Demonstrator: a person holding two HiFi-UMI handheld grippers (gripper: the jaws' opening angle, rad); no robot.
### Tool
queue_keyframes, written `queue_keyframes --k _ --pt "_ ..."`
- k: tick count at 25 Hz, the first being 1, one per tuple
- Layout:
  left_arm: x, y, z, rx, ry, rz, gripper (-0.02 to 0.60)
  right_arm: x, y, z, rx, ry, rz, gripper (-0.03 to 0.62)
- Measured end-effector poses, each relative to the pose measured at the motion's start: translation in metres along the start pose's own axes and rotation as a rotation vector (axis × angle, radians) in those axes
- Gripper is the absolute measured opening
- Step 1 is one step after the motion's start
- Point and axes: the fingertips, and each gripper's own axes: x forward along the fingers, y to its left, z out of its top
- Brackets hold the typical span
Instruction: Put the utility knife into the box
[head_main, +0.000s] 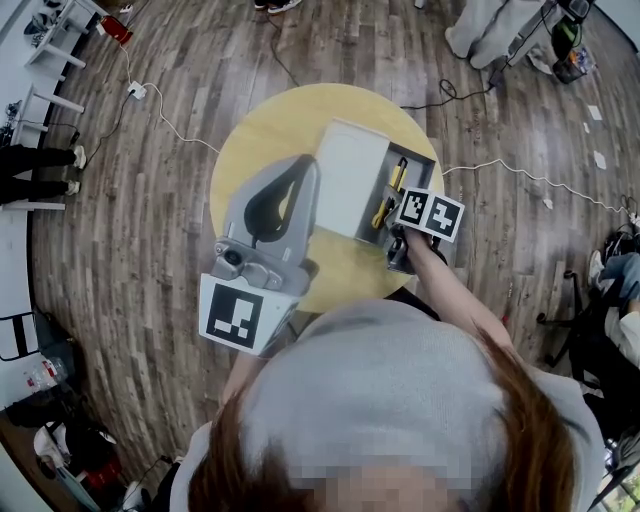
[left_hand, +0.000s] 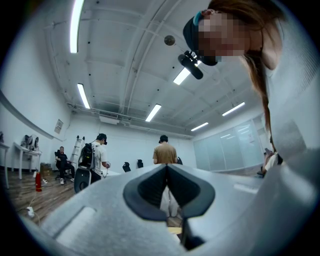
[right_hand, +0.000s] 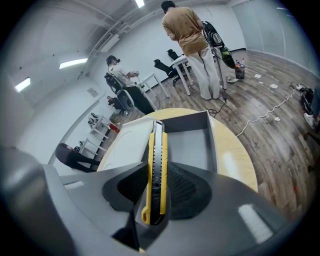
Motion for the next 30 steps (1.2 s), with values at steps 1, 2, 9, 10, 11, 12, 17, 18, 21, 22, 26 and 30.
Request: queue_keyframes --k 1,2,9,10,11,12,17,18,21,22,26,30 --pt "0.0 0.0 0.0 0.002 0.0 0.001 0.003 0.001 -0.001 -0.001 0.001 0.006 -0.001 0.12" --pt "0.001 -0.001 0.0 0.004 -0.001 0.001 0.003 0.002 -0.003 -0.003 0.004 0.011 -0.002 0.12" --pt "0.001 0.0 -0.001 0.004 -0.002 0.003 0.003 0.012 -0.005 -0.011 0.009 0.052 -0.017 0.12" --pt "0.0 0.0 -0.001 0.001 0.0 0.005 0.003 0.013 -0.006 -0.012 0.012 0.057 -0.021 0.12" --pt "0.0 0.001 -0.002 -0.001 0.002 0.007 0.003 0.013 -0.007 -0.013 0.018 0.062 -0.024 0.12" --pt "0.0 0.001 -0.003 -0.003 0.003 0.01 0.003 0.014 -0.008 -0.015 0.025 0.067 -0.025 0.12" --pt "0.0 0.001 -0.005 -0.006 0.006 0.014 0.003 0.021 -0.012 -0.018 0.06 0.1 -0.031 0.12" --pt "0.0 0.0 -0.006 -0.008 0.008 0.014 0.003 0.022 -0.014 -0.02 0.07 0.104 -0.035 0.12" --pt "-0.001 0.001 -0.008 -0.015 0.013 0.014 0.003 0.025 -0.015 -0.023 0.093 0.114 -0.042 0.12" --pt "0.0 0.001 -0.008 -0.015 0.014 0.013 0.003 0.026 -0.016 -0.023 0.095 0.116 -0.046 0.12" --pt "0.001 0.002 -0.007 -0.015 0.014 0.015 0.003 0.028 -0.019 -0.023 0.092 0.125 -0.06 0.12" --pt "0.002 0.004 -0.011 -0.017 0.017 0.015 0.003 0.033 -0.019 -0.026 0.074 0.149 -0.076 0.12"
